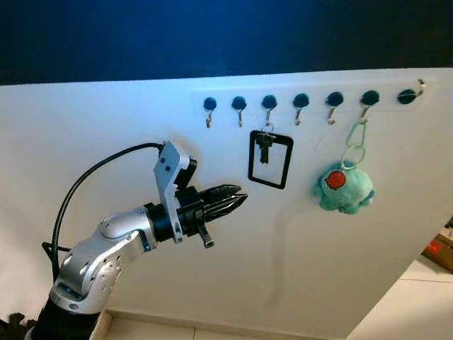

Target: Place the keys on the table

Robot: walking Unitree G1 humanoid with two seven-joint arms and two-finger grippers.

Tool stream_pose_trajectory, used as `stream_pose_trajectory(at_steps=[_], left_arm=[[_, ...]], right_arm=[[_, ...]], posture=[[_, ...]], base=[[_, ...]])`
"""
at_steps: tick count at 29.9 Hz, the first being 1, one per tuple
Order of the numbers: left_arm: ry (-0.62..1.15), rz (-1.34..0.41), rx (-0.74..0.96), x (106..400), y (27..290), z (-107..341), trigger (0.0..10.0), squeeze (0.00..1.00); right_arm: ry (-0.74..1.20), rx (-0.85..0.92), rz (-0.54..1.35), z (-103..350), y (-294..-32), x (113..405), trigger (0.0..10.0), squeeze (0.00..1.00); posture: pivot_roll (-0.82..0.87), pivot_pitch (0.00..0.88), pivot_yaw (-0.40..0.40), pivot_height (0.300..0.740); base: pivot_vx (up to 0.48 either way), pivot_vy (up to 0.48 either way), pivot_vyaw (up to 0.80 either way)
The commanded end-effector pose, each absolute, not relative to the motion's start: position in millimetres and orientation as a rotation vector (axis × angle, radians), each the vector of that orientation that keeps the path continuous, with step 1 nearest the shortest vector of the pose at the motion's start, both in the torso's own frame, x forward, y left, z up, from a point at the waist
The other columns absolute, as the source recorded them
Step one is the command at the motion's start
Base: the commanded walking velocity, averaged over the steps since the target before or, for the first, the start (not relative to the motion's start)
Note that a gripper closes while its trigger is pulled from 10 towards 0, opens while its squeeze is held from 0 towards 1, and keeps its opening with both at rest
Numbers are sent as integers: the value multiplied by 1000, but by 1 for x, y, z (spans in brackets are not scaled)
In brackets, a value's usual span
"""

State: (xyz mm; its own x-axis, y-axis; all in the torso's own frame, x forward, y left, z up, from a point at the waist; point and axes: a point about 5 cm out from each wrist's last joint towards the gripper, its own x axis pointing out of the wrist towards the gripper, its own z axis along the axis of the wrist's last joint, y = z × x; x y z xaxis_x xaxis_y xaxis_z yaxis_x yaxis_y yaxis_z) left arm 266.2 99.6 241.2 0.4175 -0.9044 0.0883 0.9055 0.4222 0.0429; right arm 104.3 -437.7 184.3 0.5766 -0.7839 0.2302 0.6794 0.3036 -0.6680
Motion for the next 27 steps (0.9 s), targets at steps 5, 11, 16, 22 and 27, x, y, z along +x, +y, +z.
stream_pose_trajectory(at_steps=[5,11,16,22,27], left_arm=[[-102,-1121,7,266,99,239,10000,0],[-89,-1093,12,267,104,237,10000,0],[-84,-1086,15,269,103,237,10000,0],[-80,-1066,17,270,105,235,10000,0],[-78,-1055,15,270,106,234,10000,0]], right_arm=[[335,-722,-1018,138,-454,78,10000,0],[351,-690,-1031,125,-460,72,10000,0],[190,-633,-1001,136,-455,95,10000,1000],[-66,-611,-1041,171,-450,116,10000,1000],[-57,-649,-1057,174,-453,117,10000,0]], posture=[[-158,114,101,740],[-142,117,105,740],[-140,116,110,740],[-128,116,100,740],[-126,115,94,740]], base=[[0,0,0],[0,0,0],[0,0,0],[0,0,0],[0,0,0]])
